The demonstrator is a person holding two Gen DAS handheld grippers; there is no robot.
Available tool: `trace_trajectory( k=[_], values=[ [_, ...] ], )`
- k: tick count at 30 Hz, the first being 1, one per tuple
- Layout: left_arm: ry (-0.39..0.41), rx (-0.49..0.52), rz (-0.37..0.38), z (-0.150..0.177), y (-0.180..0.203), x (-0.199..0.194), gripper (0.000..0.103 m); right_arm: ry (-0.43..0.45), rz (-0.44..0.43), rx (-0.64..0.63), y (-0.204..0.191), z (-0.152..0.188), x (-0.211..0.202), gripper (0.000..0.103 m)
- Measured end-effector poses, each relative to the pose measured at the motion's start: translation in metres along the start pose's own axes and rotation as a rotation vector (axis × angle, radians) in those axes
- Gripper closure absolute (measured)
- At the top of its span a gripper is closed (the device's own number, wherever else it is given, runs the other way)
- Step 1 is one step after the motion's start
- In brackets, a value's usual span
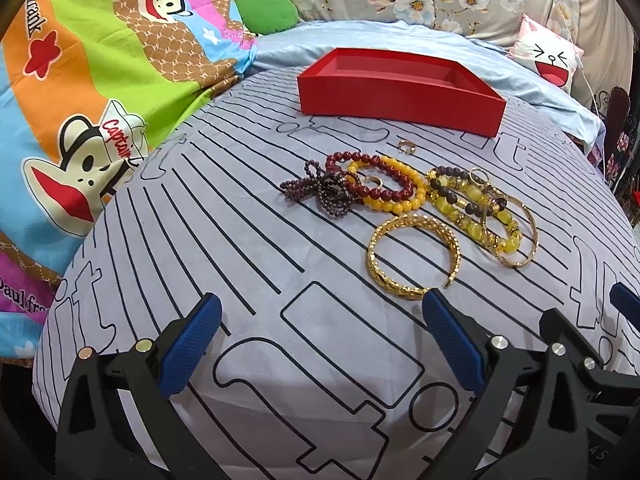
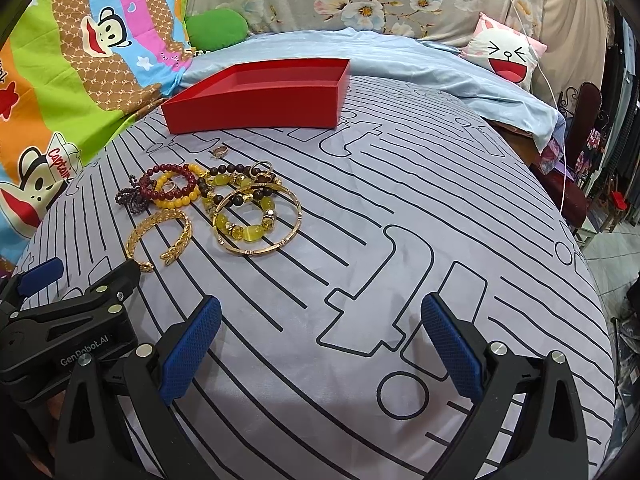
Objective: Organize jewelry
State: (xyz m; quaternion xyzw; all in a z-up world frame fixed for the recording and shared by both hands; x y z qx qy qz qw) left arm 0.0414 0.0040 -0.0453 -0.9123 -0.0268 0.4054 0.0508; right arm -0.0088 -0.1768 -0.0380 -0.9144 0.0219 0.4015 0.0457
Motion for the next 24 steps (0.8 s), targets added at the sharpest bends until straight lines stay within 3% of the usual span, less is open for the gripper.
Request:
trace_trajectory(
  k=[24],
  values=[
    [-0.005,-0.008,0.006,0.0022,0.0002,0.0022,0.007,0.000,0.001,-0.002,-0.0002,0.0000,0.0001,0.006]
  ],
)
Point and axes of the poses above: each gripper's, at about its wrist camera, not at the fingertips, and x roughly the way its jaws point, y to its right, z to its underside, the point moved 7 cm from there along x, roughly the way its jaws point, and after that the axes turned 5 degrees about -z, right-handed, at the moved point
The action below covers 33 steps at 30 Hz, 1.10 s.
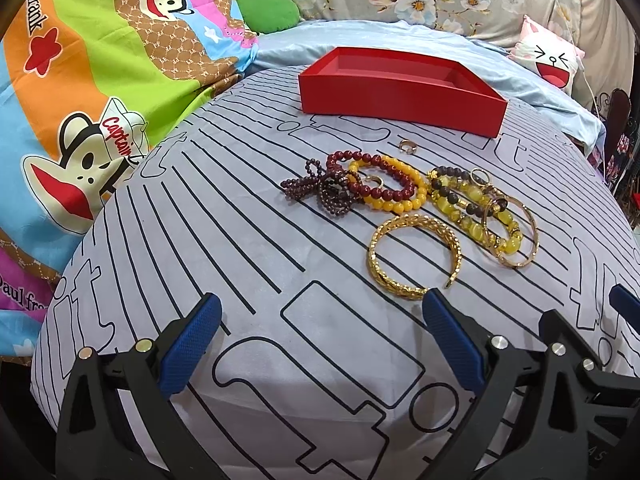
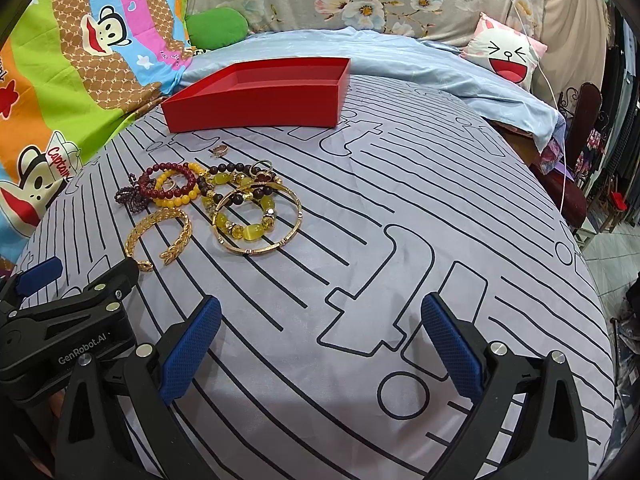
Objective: Organize jewelry
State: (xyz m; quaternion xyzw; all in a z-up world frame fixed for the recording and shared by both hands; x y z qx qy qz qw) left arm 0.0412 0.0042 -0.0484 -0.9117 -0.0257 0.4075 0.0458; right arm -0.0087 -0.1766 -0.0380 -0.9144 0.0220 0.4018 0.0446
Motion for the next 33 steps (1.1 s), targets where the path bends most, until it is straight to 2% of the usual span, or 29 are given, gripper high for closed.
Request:
trace_trajectory(
  k=[25,33],
  values=[
    [-0.002,0.000,0.003,0.0005,0.0008,0.0008,0.007,-0.004,-0.001,0.002,0.0009,0.0001,0.0004,0.006],
    [-0.035,-0.027,0.020,0.0044,-0.0047,0.0082,0.007,-0.017,-0.002,0.006,0.0019,0.0013,0.0045,0.006]
  ],
)
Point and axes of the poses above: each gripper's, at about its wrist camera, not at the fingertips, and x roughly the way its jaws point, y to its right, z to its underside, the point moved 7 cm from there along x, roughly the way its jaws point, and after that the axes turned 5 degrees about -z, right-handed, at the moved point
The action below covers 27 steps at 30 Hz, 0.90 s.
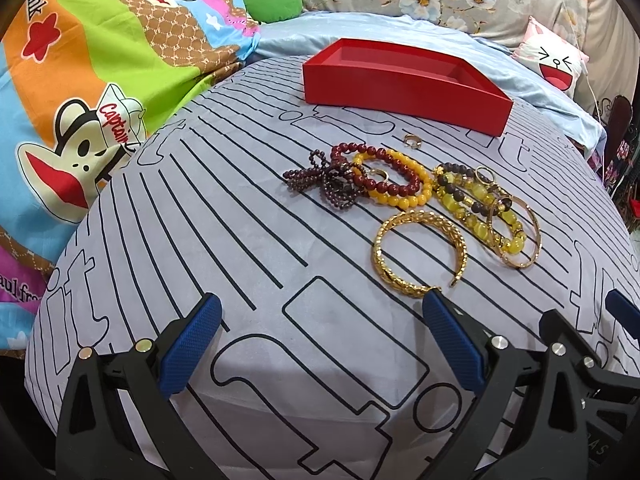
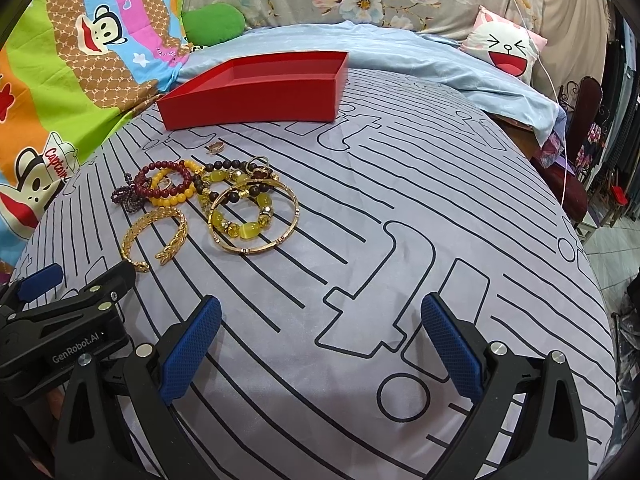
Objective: Organize jewelry
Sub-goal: 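Grasp the twisted gold cuff with the left tool while the right tool grasps the thin gold bangle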
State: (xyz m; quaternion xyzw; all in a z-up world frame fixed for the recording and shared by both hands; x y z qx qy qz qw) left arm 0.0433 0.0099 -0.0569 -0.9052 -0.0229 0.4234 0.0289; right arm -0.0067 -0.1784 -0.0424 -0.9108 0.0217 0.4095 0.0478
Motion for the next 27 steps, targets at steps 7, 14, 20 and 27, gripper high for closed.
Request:
trace_trajectory(
  k=[7,14,20,27],
  values=[
    [0.000,0.031,-0.026,-0.005,0.001,-0.003,0.007,-0.008,-0.002,-0.011,-0.002,-0.010,-0.002,0.006],
    [0.027,0.028,-0.020,-0.027,-0.003,-0.015,0.007,0.022,-0.024,-0.017,-0.007,-0.031,-0.011,0.006],
    [0.041,0.035,-0.031,-0.038,-0.007,-0.019,0.007,0.012,-0.035,-0.020,-0.010,-0.037,-0.007,0.006],
    [0.030,0.013,-0.053,-0.047,-0.024,-0.011,0.007,0.000,-0.055,-0.043,-0.015,-0.054,0.005,0.007]
  ],
)
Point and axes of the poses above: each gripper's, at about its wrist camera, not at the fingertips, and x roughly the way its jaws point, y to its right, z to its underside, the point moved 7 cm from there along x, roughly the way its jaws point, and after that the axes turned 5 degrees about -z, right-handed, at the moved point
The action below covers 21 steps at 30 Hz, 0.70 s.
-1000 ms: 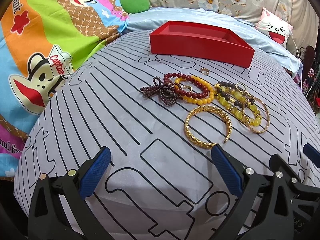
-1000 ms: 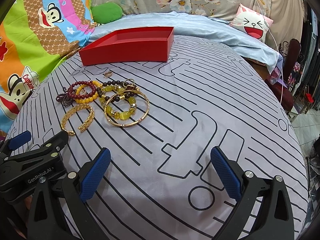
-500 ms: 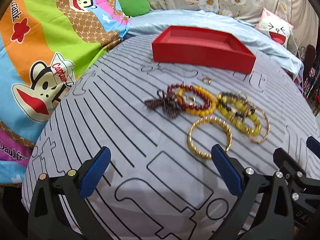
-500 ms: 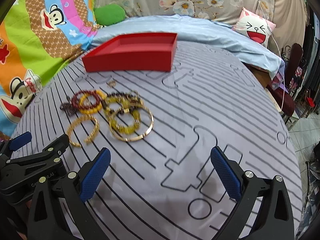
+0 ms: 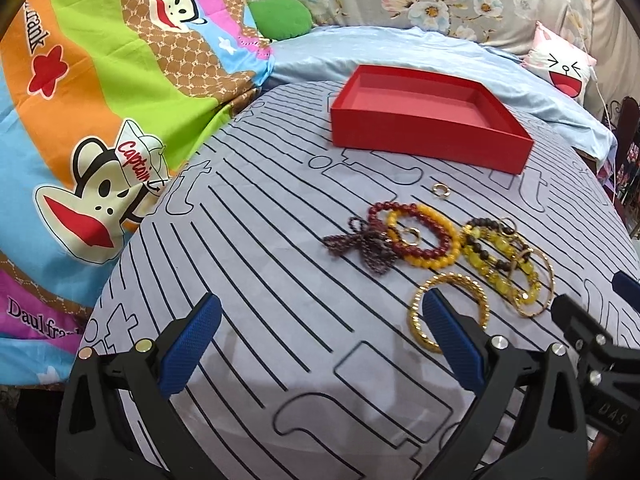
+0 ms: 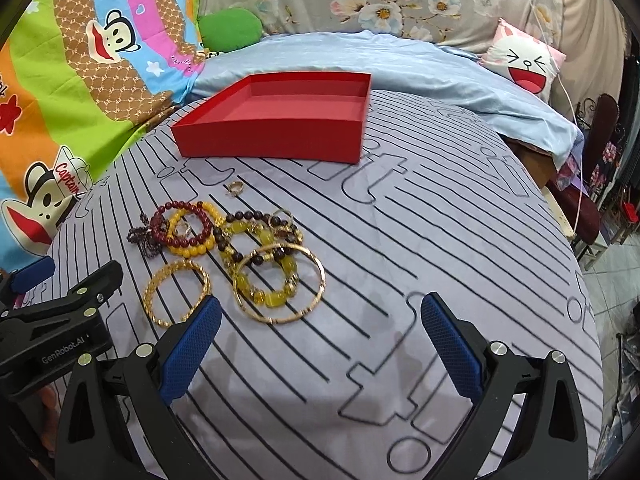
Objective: Organize jewelry
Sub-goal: 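Grasp the twisted gold cuff with the left tool while the right tool grasps the thin gold bangle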
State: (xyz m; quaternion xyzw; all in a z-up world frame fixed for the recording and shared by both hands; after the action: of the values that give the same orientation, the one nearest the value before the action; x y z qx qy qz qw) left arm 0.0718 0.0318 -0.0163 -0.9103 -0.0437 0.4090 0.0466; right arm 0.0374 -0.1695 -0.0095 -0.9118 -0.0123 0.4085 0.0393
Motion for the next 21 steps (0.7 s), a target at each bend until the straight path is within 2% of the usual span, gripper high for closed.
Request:
trace_trajectory(
  k=[4,9,17,21],
  values=[
    [-0.016,-0.019,-0.007,-0.001,-0.008,0.006,0.007,-0.020,-0.007,-0.014,-0.005,-0.006,0.013,0.008],
    [-0.025,-0.035,-0.011,0.001,-0.018,0.009,0.007,-0.039,-0.024,-0.039,-0.015,-0.012,0.027,0.016],
    [-0.044,-0.037,0.011,0.005,-0.019,0.011,0.007,-0.102,-0.040,-0.059,-0.023,0.001,0.048,0.043],
    [-0.050,-0.027,0.036,0.006,-0.011,0.010,0.007,-0.087,-0.038,-0.057,-0.018,0.004,0.042,0.043]
  ],
)
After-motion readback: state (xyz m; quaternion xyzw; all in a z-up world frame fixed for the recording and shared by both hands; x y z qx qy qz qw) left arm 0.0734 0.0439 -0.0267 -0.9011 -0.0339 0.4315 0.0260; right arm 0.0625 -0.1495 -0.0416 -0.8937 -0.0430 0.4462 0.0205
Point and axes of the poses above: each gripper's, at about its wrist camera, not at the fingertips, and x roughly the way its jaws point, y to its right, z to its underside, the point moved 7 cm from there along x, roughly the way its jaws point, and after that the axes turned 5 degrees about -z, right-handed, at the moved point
